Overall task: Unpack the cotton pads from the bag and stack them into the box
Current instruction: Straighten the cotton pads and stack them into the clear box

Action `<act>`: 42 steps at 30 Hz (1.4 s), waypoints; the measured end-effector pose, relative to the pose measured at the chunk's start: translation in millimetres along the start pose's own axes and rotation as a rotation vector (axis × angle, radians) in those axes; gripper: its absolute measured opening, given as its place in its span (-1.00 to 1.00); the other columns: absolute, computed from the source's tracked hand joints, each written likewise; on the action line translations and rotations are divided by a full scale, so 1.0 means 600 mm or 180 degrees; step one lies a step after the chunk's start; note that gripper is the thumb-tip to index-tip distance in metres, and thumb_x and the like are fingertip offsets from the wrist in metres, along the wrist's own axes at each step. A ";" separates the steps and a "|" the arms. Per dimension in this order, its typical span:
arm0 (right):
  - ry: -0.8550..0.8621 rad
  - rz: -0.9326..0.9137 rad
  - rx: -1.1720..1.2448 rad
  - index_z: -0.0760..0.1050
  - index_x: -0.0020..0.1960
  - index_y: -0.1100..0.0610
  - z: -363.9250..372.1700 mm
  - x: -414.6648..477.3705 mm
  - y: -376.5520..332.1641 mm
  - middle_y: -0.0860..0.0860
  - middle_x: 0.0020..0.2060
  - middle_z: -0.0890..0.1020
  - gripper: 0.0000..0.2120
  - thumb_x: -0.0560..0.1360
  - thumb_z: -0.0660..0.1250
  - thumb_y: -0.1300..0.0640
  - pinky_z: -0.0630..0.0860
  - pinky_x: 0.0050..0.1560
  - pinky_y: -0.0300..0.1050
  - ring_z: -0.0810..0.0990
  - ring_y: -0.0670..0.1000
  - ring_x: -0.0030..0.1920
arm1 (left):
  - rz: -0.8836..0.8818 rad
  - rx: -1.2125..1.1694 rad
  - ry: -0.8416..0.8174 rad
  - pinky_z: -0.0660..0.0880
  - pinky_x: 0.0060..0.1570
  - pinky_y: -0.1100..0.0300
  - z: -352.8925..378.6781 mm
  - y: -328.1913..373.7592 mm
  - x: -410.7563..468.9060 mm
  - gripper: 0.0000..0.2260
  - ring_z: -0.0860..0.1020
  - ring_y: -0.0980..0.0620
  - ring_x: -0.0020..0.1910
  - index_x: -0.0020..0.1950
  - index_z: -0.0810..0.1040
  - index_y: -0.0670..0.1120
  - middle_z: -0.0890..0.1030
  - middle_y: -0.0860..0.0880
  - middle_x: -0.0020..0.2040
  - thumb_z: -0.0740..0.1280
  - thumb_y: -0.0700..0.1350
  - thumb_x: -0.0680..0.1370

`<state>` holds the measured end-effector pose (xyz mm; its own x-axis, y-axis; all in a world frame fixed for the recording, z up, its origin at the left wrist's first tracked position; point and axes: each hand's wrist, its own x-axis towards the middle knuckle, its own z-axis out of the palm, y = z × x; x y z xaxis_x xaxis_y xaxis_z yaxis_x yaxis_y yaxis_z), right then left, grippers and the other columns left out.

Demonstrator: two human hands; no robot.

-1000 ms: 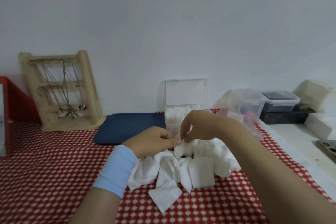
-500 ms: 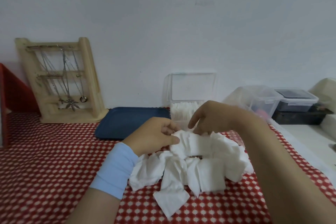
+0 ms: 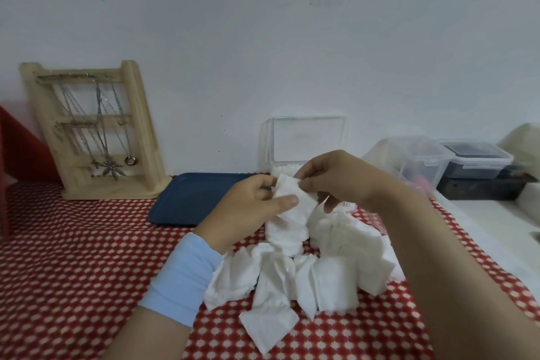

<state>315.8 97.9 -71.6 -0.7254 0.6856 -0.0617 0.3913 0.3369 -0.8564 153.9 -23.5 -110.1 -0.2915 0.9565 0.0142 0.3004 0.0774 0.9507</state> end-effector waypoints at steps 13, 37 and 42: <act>-0.0062 0.0154 0.0599 0.69 0.02 0.22 0.024 0.005 -0.001 0.15 -0.07 0.74 -0.82 0.61 0.32 0.19 0.63 -0.15 -0.06 0.72 0.07 -0.14 | -0.0167 -0.1155 0.0466 0.65 -0.07 0.24 -0.031 -0.022 0.007 -0.87 0.73 0.04 -0.03 0.09 0.67 -0.16 0.76 -0.07 -0.01 0.44 -0.26 0.56; 0.1041 0.0104 0.0404 0.58 -0.28 0.23 0.082 0.007 -0.035 -0.19 -0.61 0.47 -0.75 0.38 0.59 0.11 0.32 -0.56 -0.41 0.37 -0.19 -0.63 | -0.0230 -0.2012 0.0402 0.67 -0.11 0.16 -0.028 -0.006 0.004 -0.76 0.73 -0.08 0.04 0.24 0.64 -0.23 0.74 -0.16 0.07 0.31 -0.13 0.66; 0.1119 0.0011 0.0417 0.59 -0.01 0.11 0.091 0.017 -0.026 -0.07 -0.20 0.63 -0.70 0.38 0.59 0.00 0.41 -0.36 -0.31 0.56 -0.15 -0.31 | -0.0106 -0.1968 0.0323 0.66 0.03 0.13 -0.029 -0.007 0.005 -0.77 0.70 -0.09 0.13 0.20 0.65 -0.23 0.73 -0.16 0.09 0.37 -0.14 0.61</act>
<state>271.4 64.5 -86.7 -0.4766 0.8739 0.0956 0.3012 0.2645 -0.9161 136.0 -25.7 -108.7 -0.3856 0.9225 -0.0180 -0.2824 -0.0994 0.9541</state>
